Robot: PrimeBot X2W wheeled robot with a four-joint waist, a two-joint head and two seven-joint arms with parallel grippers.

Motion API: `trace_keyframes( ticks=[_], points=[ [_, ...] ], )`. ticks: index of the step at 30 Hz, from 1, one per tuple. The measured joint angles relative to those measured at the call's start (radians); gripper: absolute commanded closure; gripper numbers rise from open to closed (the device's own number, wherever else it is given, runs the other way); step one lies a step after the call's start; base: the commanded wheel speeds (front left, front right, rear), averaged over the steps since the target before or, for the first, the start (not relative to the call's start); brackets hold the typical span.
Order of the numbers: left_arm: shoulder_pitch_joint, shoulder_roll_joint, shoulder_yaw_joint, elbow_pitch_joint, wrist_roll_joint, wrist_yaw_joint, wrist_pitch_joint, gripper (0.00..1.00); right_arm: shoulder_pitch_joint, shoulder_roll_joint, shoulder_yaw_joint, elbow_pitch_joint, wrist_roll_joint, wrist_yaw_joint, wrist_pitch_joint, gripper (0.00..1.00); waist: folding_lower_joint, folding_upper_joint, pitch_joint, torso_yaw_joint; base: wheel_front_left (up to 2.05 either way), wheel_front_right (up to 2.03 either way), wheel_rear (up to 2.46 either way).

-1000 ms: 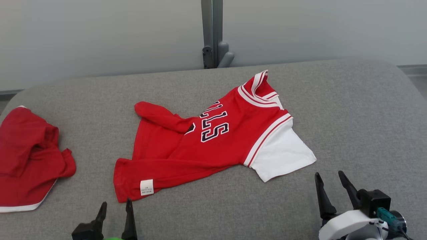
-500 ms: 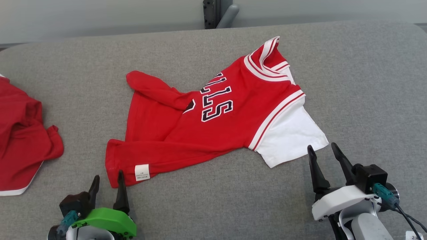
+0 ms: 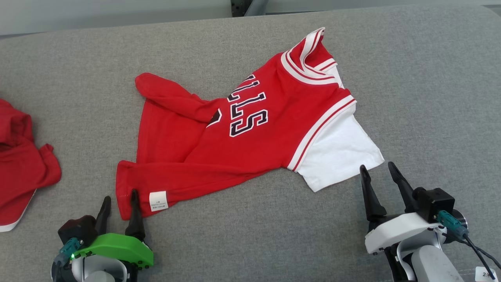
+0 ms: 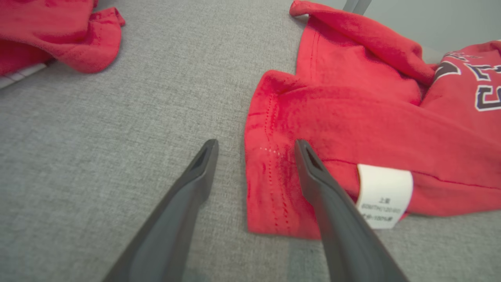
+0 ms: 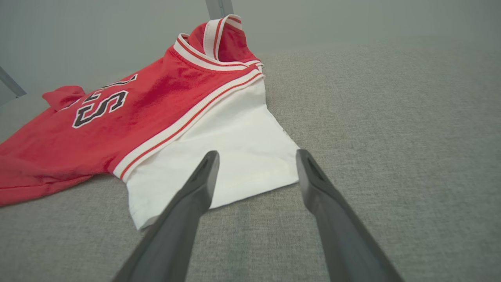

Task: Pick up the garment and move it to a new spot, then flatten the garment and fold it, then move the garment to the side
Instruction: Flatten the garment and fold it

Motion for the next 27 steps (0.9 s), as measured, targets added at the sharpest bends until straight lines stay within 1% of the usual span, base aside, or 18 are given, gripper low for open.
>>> trace_keyframes(
  ticks=[8,12,14,18,19,20,27],
  points=[
    [0.0,0.0,-0.01,0.01,-0.026,-0.004,-0.001,0.01,-0.002,0.0,-0.001,0.001,0.005,0.0,0.0,0.0,0.0,0.0,0.002,-0.006,0.0,0.0,0.0],
    [-0.001,0.002,-0.017,0.024,-0.039,-0.007,-0.002,0.24,-0.003,0.0,-0.001,0.001,0.007,0.0,0.0,0.0,0.0,0.0,0.002,-0.007,0.0,0.0,0.0],
    [-0.004,0.002,-0.022,0.03,-0.047,-0.007,-0.002,0.48,-0.004,0.0,-0.001,0.001,0.01,0.0,0.0,0.0,0.0,0.0,0.002,-0.007,0.0,0.0,0.0],
    [-0.007,0.002,-0.039,0.031,-0.056,-0.007,-0.002,0.74,-0.011,0.0,-0.002,0.002,0.012,0.0,0.0,0.0,0.0,0.0,0.0,-0.01,0.0,0.0,0.0],
    [-0.007,0.002,-0.041,0.028,-0.058,-0.007,-0.001,0.95,-0.012,0.0,-0.003,0.002,0.013,0.0,0.0,0.0,0.0,0.0,-0.001,-0.01,0.0,0.0,0.0],
    [-0.007,0.002,-0.043,0.025,-0.058,-0.007,-0.001,1.0,-0.012,0.0,-0.006,0.002,0.013,0.0,0.0,0.0,0.0,0.0,-0.002,-0.01,0.0,0.0,0.0],
    [-0.005,0.0,-0.044,-0.001,-0.054,-0.009,-0.001,1.0,-0.026,0.0,-0.047,0.023,0.021,0.0,0.0,0.0,0.0,0.0,-0.005,-0.002,0.0,0.0,0.0]
  ],
)
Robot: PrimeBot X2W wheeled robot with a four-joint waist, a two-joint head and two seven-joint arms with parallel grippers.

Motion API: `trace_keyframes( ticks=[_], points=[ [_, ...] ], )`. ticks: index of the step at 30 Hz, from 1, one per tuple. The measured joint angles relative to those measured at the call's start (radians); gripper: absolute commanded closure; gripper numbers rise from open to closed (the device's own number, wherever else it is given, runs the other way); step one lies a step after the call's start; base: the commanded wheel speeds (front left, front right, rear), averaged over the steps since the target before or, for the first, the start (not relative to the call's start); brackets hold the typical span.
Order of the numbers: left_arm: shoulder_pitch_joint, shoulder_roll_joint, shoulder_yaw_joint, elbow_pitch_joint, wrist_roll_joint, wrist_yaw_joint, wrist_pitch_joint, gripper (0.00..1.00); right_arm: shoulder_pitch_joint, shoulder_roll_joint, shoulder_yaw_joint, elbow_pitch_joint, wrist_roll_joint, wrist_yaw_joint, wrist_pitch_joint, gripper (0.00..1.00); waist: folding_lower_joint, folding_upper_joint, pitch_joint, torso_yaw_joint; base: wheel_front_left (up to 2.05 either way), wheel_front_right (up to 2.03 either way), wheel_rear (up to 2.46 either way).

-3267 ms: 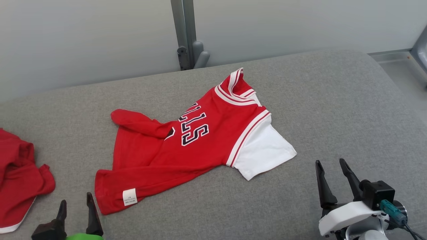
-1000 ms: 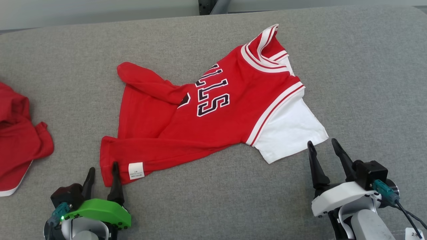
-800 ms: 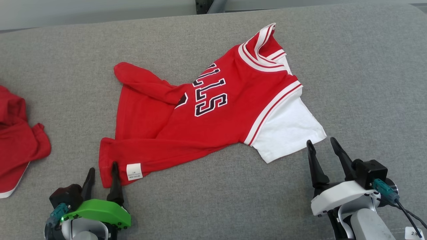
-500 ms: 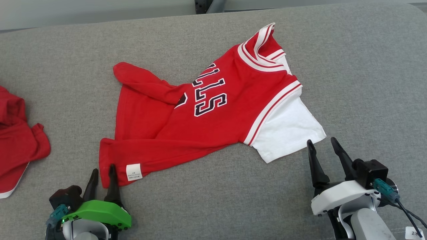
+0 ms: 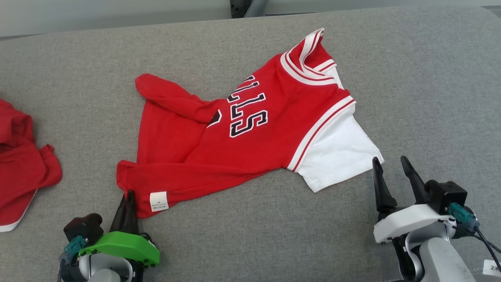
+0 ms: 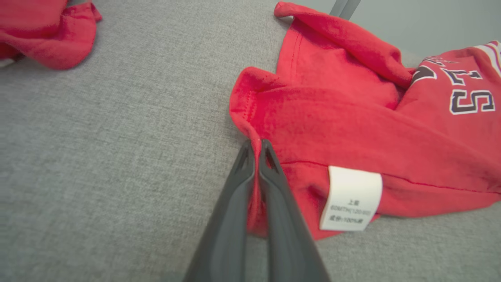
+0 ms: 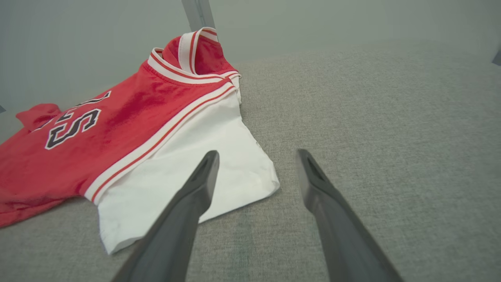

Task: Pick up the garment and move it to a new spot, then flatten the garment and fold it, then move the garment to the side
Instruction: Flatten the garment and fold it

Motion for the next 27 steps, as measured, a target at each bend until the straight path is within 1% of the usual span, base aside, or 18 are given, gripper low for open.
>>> trace_keyframes(
  ticks=[4,8,17,18,19,20,24,27],
  points=[
    [0.002,0.0,-0.01,-0.013,0.004,0.0,0.0,1.0,-0.04,0.0,-0.032,0.062,-0.016,0.0,0.0,0.0,0.0,0.0,0.005,0.012,0.0,0.0,0.0],
    [0.002,0.0,-0.025,-0.028,0.005,0.0,0.0,1.0,-0.095,0.0,-0.034,0.129,-0.021,0.0,0.0,0.0,0.0,0.0,0.017,0.027,0.0,0.0,0.0],
    [0.001,0.0,-0.055,-0.037,0.005,0.0,0.0,1.0,-0.188,-0.001,-0.054,0.339,-0.031,0.0,-0.005,0.0,0.0,0.0,0.042,0.057,0.0,0.0,0.0],
    [0.001,0.0,-0.057,-0.037,0.005,0.0,0.0,1.0,-0.198,-0.002,-0.047,0.356,-0.03,0.0,-0.009,0.27,0.0,0.0,0.044,0.06,0.0,0.0,0.0],
    [0.0,0.0,-0.059,-0.037,0.005,0.0,0.0,1.0,-0.205,-0.004,-0.04,0.371,-0.026,-0.001,-0.011,0.88,0.0,0.0,0.045,0.062,0.0,0.0,0.0],
    [0.0,0.0,-0.06,-0.038,0.006,0.0,0.0,1.0,-0.213,-0.007,-0.03,0.383,-0.021,-0.001,-0.012,1.0,0.0,0.0,0.046,0.064,0.0,0.0,0.0],
    [-0.001,0.0,-0.063,-0.042,0.007,0.0,0.0,1.0,-0.214,-0.003,-0.006,0.382,0.022,-0.001,-0.008,1.0,0.0,0.0,0.033,0.067,0.0,0.0,0.0],
    [0.009,0.0,-0.059,-0.084,-0.003,0.0,0.001,1.0,-0.181,0.0,-0.003,0.319,0.061,-0.001,-0.002,1.0,0.0001,0.0,0.006,0.068,0.0,0.0,0.0]
  ],
)
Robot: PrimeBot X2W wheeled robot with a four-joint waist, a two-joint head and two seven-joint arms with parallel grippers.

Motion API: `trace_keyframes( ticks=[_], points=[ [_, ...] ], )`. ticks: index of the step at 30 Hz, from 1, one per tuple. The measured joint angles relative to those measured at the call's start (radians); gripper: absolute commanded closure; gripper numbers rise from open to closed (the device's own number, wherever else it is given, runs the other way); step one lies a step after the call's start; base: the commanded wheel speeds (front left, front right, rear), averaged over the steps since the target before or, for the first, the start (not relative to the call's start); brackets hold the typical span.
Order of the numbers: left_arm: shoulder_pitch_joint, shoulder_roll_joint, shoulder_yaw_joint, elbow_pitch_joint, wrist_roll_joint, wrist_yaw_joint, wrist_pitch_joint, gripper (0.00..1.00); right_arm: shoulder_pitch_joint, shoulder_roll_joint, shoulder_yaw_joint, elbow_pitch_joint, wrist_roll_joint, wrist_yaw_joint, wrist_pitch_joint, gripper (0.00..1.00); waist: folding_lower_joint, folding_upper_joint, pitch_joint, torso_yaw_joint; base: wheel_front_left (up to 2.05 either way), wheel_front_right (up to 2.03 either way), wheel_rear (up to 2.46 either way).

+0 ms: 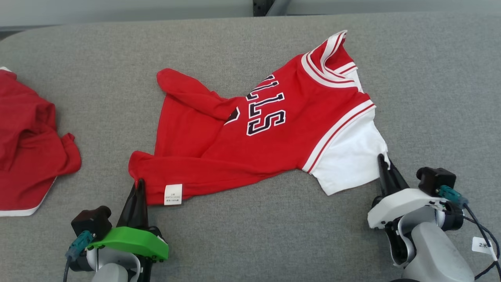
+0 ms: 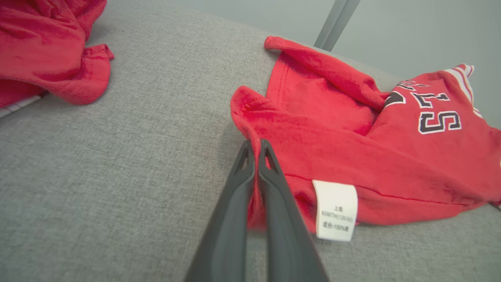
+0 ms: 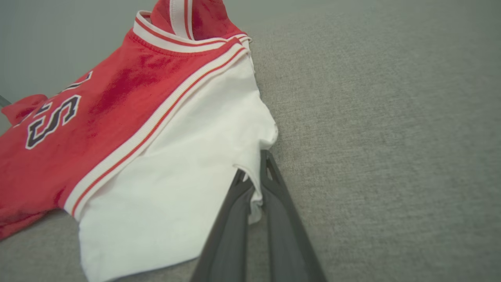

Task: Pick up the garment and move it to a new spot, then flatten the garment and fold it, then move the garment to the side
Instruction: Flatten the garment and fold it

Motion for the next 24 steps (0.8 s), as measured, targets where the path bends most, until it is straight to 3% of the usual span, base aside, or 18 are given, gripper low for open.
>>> trace_keyframes(
  ticks=[8,17,24],
  points=[
    [0.01,0.024,-0.004,-0.17,-0.015,0.0,0.0,1.0,0.014,0.001,-0.071,-0.283,0.163,0.0,0.002,1.0,0.0,0.0,-0.121,-0.008,0.0,0.0,0.0],
    [-0.253,0.216,-0.072,-0.287,-0.042,-0.002,0.0,1.0,-0.2,-0.088,-0.044,-0.447,0.196,0.0,0.002,1.0,0.0,0.0001,-0.228,-0.027,0.0,0.0,0.0],
    [-0.519,0.372,-0.154,-0.32,-0.098,-0.003,0.019,1.0,-0.411,-0.181,-0.026,-0.5,0.209,0.0,0.005,1.0,-0.0001,0.0,-0.194,-0.056,0.0,0.0,0.0]
  ],
)
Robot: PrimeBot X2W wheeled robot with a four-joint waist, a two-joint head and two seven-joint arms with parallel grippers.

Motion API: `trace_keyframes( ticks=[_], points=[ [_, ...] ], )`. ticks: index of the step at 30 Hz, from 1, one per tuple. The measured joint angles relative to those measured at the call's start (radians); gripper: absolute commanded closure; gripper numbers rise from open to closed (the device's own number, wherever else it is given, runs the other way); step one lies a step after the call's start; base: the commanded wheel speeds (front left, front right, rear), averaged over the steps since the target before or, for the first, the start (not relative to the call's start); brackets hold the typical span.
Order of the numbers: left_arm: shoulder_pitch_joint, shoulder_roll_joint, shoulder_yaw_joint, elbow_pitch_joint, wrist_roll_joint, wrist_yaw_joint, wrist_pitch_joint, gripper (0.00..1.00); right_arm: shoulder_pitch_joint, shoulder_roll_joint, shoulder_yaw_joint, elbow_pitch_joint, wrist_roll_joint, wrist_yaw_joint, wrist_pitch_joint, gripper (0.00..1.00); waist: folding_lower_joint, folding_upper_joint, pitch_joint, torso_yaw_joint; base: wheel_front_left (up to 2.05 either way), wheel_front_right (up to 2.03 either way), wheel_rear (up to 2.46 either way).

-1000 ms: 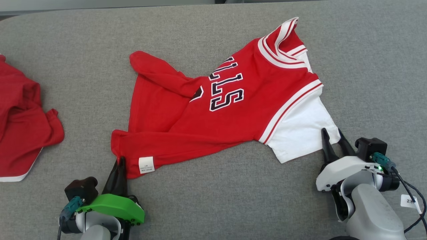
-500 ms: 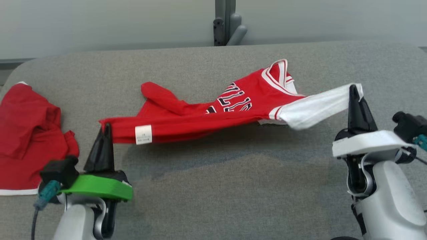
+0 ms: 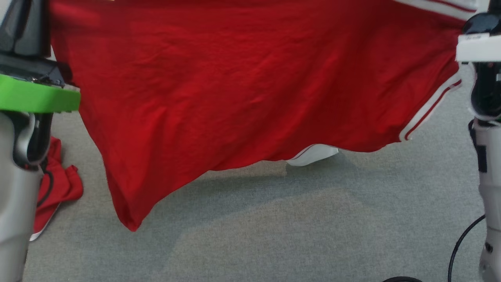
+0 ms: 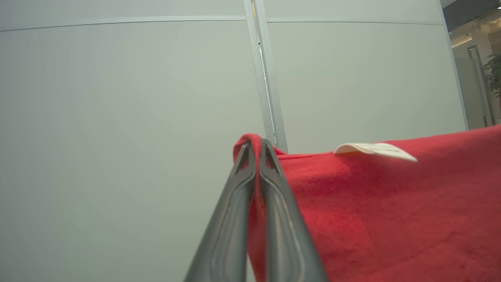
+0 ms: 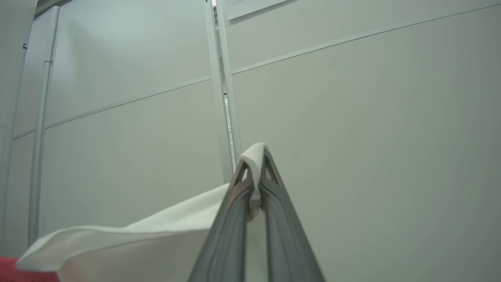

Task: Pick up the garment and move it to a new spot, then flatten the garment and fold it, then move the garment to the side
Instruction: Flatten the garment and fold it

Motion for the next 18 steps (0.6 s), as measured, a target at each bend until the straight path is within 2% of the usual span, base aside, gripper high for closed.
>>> trace_keyframes(
  ticks=[3,8,10,11,14,18],
  points=[
    [-0.106,0.029,-0.046,0.036,-0.005,0.0,0.026,1.0,-0.099,-0.049,0.015,0.026,-0.019,0.0,0.024,1.0,0.0,0.0,0.044,-0.009,0.0,0.0,0.0],
    [-0.334,0.068,-0.139,0.133,0.007,0.0,0.013,1.0,-0.336,-0.073,0.037,0.131,-0.03,0.0,0.048,1.0,0.0,0.0,0.147,-0.019,0.0,0.0,0.0],
    [-0.438,0.076,-0.174,0.18,0.04,0.0,0.003,1.0,-0.453,-0.091,0.054,0.19,-0.067,0.001,0.049,1.0,0.0001,0.0,0.197,-0.019,0.0,0.0,0.0],
    [-0.438,0.076,-0.174,0.18,0.04,0.0,0.003,1.0,-0.453,-0.091,0.054,0.19,-0.067,0.001,0.049,1.0,0.0001,0.0,0.197,-0.019,0.0,0.0,0.0],
    [-0.657,0.061,-0.176,0.28,0.112,0.002,-0.013,1.0,-0.706,-0.111,0.034,0.312,-0.156,0.001,0.026,1.0,0.0002,0.0,0.3,-0.018,0.0,0.0,0.0],
    [-0.807,0.043,-0.184,0.328,0.195,0.003,-0.017,1.0,-0.889,-0.113,0.009,0.388,-0.252,0.001,0.002,1.0,0.0003,0.0,0.388,-0.017,0.0,0.0,0.0]
  ],
)
